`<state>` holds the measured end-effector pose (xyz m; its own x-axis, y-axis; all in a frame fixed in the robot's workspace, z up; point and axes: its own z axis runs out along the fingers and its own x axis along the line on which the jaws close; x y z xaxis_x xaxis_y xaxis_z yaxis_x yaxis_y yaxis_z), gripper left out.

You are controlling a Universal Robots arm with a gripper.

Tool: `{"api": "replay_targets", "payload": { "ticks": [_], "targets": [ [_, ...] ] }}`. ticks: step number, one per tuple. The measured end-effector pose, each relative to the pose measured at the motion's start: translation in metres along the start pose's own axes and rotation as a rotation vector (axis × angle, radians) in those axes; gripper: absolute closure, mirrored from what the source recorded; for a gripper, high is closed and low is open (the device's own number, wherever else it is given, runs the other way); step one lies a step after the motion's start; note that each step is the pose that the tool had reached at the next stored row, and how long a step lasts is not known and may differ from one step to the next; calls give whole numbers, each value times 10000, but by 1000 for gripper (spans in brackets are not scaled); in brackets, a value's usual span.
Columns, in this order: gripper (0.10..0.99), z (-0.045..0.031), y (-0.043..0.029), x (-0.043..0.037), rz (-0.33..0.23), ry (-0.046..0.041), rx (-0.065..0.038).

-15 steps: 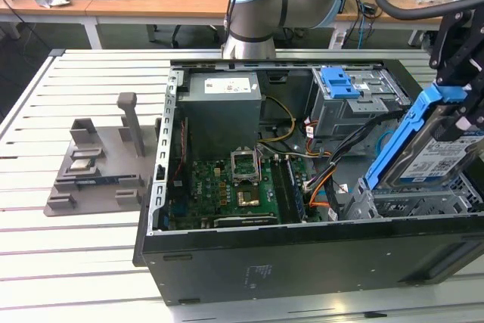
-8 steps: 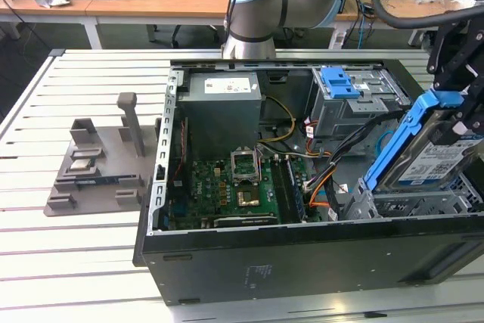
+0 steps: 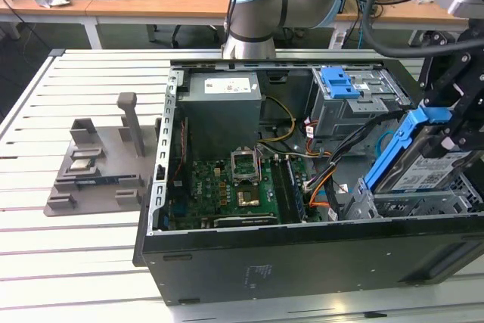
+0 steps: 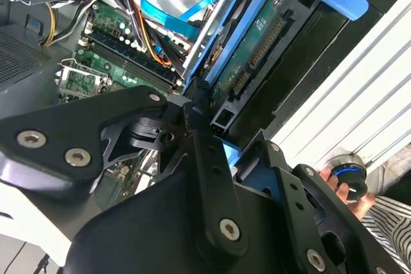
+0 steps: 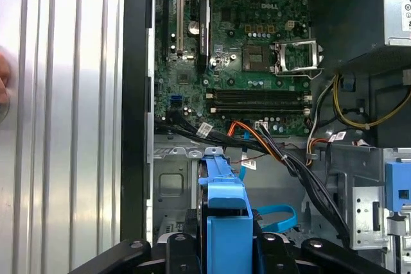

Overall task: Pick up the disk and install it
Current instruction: 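Insert the disk into the insertion slot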

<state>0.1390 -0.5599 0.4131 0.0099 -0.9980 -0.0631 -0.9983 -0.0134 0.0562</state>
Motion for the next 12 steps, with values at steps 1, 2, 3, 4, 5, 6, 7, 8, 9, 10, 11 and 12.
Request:
{"api": "replay_targets", "payload": {
  "ticks": [1, 2, 3, 4, 5, 6, 7, 8, 9, 10, 11, 12],
  "targets": [
    [722, 19, -1, 1, 0, 0, 0],
    [722, 28, -2, 2, 0, 1, 0],
    [722, 40, -2, 3, 0, -1, 1],
    [722, 48, -3, 3, 0, 0, 1],
    [722, 54, -3, 3, 0, 0, 0],
    [722, 58, -3, 4, 0, 0, 0],
    [722, 66, -4, 4, 0, 0, 1],
    [722, 71, -4, 5, 0, 0, 1],
    [722, 77, -5, 5, 0, 0, 1],
    [722, 84, -5, 5, 0, -1, 1],
    [722, 95, -5, 6, 0, -1, 1],
    [722, 117, -7, 7, 0, -1, 1]
  ]
}}
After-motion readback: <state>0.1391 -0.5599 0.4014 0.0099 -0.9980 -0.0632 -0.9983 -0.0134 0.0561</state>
